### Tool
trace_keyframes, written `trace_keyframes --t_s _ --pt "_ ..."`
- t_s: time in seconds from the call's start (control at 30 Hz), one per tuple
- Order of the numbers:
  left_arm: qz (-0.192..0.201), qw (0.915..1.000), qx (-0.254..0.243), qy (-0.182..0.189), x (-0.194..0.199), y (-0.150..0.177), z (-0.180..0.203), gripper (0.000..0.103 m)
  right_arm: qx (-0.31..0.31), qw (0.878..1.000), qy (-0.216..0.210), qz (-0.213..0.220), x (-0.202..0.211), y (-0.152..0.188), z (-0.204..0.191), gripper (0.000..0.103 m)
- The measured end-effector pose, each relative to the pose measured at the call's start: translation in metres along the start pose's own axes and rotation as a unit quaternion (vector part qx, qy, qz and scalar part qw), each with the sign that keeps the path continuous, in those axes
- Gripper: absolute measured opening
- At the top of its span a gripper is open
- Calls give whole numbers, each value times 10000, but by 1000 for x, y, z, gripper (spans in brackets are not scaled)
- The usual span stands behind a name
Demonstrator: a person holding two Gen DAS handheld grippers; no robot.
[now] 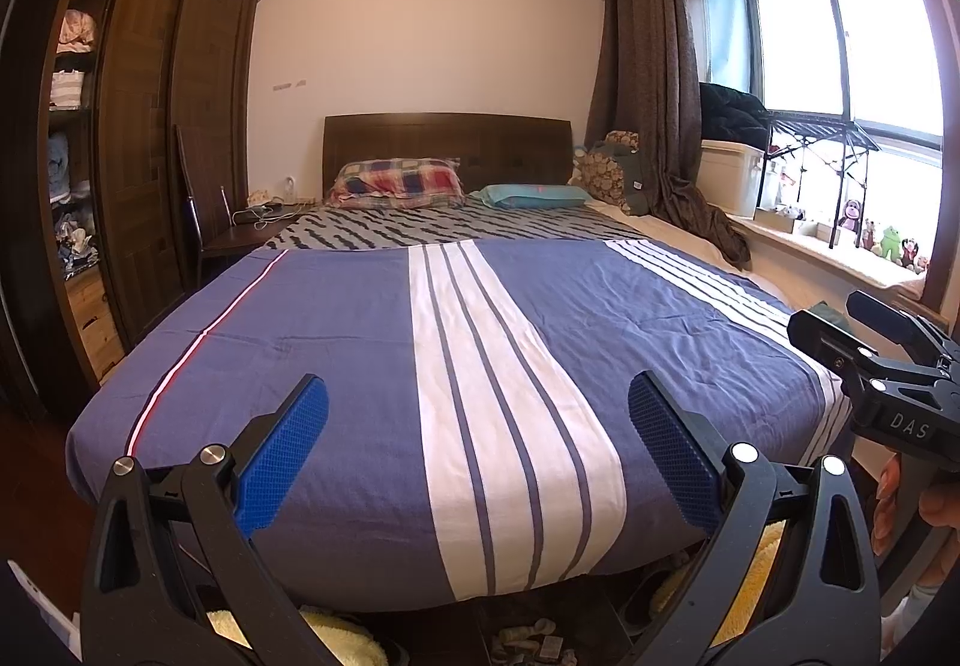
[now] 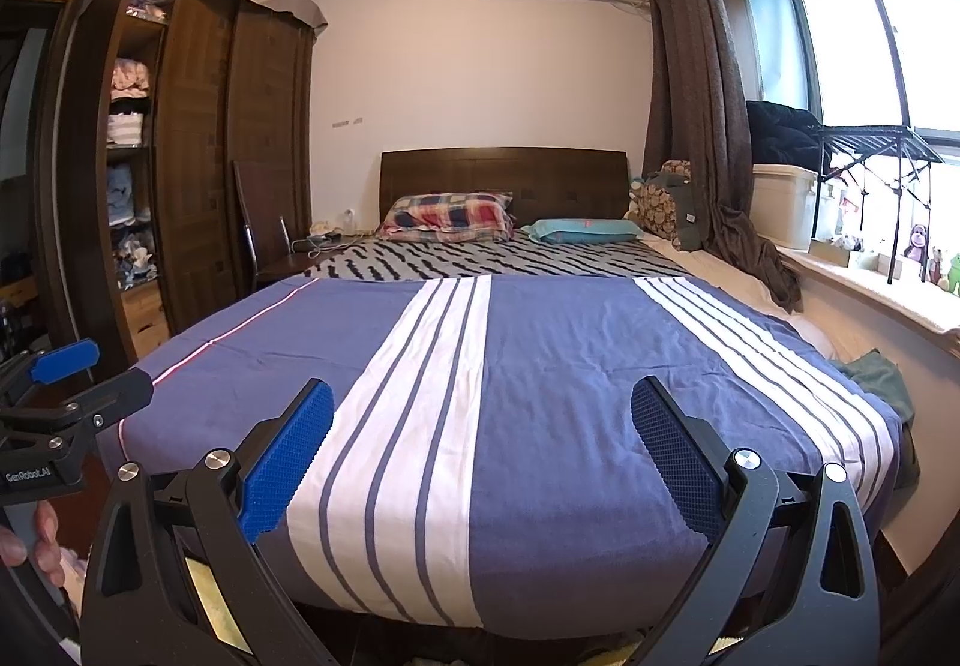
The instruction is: Collect trash
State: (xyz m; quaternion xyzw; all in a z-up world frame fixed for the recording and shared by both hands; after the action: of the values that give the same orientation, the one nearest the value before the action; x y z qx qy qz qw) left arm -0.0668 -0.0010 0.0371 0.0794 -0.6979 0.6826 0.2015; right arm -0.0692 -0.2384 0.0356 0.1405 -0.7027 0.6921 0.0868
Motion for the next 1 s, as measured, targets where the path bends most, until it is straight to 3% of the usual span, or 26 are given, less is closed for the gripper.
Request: trace_keyframes --t_s 1.0 --pt "-59 9994 114 -335 -5 1 -2 95 -44 9997 108 -210 -15 10 -3 100"
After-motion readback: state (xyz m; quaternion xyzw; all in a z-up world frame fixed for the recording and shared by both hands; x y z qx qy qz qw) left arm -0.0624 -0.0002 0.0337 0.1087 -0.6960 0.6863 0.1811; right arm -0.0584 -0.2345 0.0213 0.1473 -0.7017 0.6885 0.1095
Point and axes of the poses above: each gripper's, at about its wrist camera, not at the fingertips, and x roughly against the way its jaws point, z to its right, y to its underside, the point moved 1 cm from there along -x, roughly the way its jaws point, and after that the axes turned 3 degrees about -z, right-handed, at the moved point
